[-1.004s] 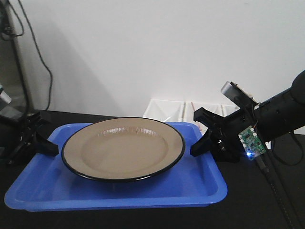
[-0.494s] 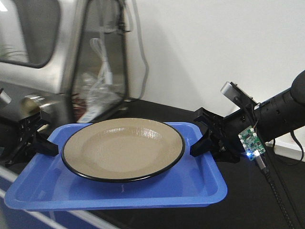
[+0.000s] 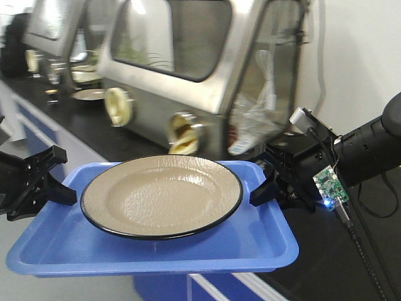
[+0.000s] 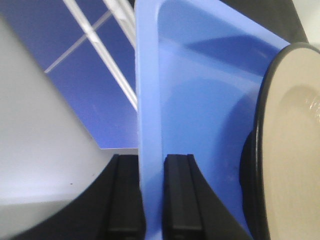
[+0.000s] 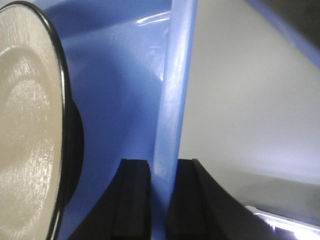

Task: Place disk in tray to left cabinet
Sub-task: 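Hold the tray level with both grippers while the base turns away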

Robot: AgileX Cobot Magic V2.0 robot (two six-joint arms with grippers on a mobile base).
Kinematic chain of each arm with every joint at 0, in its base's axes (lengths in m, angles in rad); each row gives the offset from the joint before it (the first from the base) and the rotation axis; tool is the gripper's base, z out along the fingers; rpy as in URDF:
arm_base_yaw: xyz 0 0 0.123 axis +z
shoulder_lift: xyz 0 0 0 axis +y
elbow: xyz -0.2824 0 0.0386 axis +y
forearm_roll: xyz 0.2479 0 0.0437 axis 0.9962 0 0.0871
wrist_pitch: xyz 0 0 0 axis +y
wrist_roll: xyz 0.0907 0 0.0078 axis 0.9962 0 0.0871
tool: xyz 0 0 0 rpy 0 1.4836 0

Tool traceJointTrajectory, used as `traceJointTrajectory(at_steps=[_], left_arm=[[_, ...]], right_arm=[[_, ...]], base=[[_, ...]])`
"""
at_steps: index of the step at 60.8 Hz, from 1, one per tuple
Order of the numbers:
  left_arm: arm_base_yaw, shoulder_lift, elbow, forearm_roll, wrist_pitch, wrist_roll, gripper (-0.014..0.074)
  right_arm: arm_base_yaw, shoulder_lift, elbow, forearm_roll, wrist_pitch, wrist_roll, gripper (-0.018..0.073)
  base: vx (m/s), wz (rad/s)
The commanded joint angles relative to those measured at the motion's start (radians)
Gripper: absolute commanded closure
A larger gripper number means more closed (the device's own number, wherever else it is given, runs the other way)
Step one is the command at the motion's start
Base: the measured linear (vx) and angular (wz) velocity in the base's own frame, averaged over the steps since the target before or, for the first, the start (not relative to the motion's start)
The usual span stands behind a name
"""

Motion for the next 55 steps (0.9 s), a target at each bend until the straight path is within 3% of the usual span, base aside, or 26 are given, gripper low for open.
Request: traceJointTrajectory(at_steps=[1, 34, 55], left_arm=[[-0.018, -0.049, -0.038, -0.142, -0.008, -0.011, 0.0596], [-0.018, -0.049, -0.038, -0.142, -0.007, -0.011, 0.0596], [-0.018, -0.049, -0.038, -0.142, -0.005, -0.011, 0.0596]], right_arm=[[0.014, -0.052, -0.04, 0.165, -0.032, -0.01, 0.0563], [0.014, -0.052, -0.04, 0.165, -0.032, -0.01, 0.0563], [0.014, -0.052, -0.04, 0.165, -0.032, -0.01, 0.0563]], base=[[-0.05, 0.71], [-0.01, 0.73], [0.09, 0.5]])
